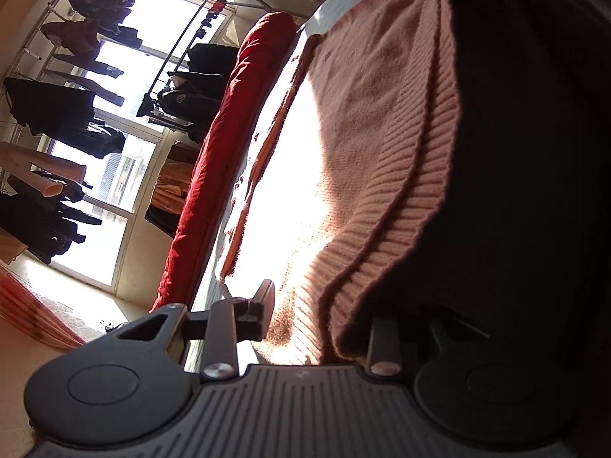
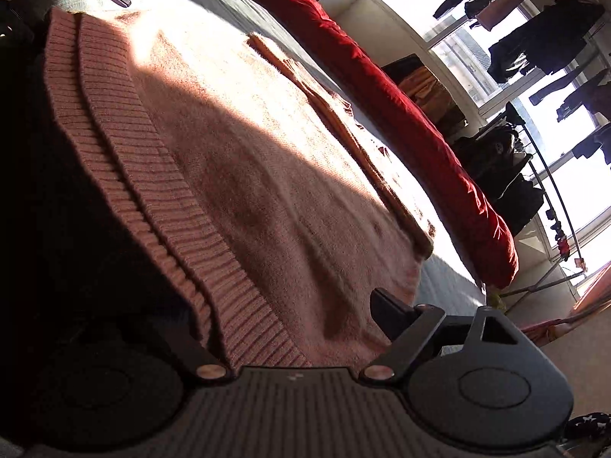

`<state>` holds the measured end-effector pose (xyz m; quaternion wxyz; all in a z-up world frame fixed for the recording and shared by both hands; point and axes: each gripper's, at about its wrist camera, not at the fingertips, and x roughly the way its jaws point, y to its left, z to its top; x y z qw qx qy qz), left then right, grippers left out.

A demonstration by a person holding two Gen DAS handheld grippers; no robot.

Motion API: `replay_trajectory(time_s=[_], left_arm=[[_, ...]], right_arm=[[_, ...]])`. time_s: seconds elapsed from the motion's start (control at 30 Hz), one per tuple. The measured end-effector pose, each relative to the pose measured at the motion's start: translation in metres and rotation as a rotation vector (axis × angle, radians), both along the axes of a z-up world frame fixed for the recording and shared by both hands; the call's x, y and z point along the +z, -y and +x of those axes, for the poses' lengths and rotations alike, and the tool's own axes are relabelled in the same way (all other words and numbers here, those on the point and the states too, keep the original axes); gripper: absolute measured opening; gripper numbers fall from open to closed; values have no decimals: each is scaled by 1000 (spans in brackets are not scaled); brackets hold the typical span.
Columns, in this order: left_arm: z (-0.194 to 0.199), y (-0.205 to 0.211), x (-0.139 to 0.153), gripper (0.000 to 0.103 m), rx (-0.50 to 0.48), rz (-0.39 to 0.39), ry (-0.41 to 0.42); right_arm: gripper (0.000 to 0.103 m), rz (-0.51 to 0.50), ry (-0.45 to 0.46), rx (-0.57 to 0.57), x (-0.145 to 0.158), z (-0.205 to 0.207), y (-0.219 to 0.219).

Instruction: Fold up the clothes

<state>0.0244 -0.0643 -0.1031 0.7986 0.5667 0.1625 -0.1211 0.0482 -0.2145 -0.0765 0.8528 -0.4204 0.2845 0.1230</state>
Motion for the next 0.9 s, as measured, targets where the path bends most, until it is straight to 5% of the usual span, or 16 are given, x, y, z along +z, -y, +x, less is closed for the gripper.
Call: replay_trajectory(time_s=[0.1,0.4,0.5,0.53,0.57,0.6,0.9], left_arm=[[-1,-2,-4,34,6,24,-6],[-1,-8,-9,34,6,73,0],[-2,-3,-15,28,-20,100,-8],[-2,-2,-16,23,-24,106,-9],[-2,-2,-16,9,-22,105,-12],[-2,-2,-16,6,-19,103,-16],[-2,-5,-1,5,-15,85,36]], right_arm=[[69,-21,-49,34,-6,-4,-3],[67,-17,-36,-16,-12,-6,22],[51,-55,16,14,-12,-16,13],[38,-61,15,25,-13,-18,11],[24,-61,3,32,-14,-19,10],[18,-56,-11,40,-15,-20,9],[9,-64,24,52,2,-23,8]])
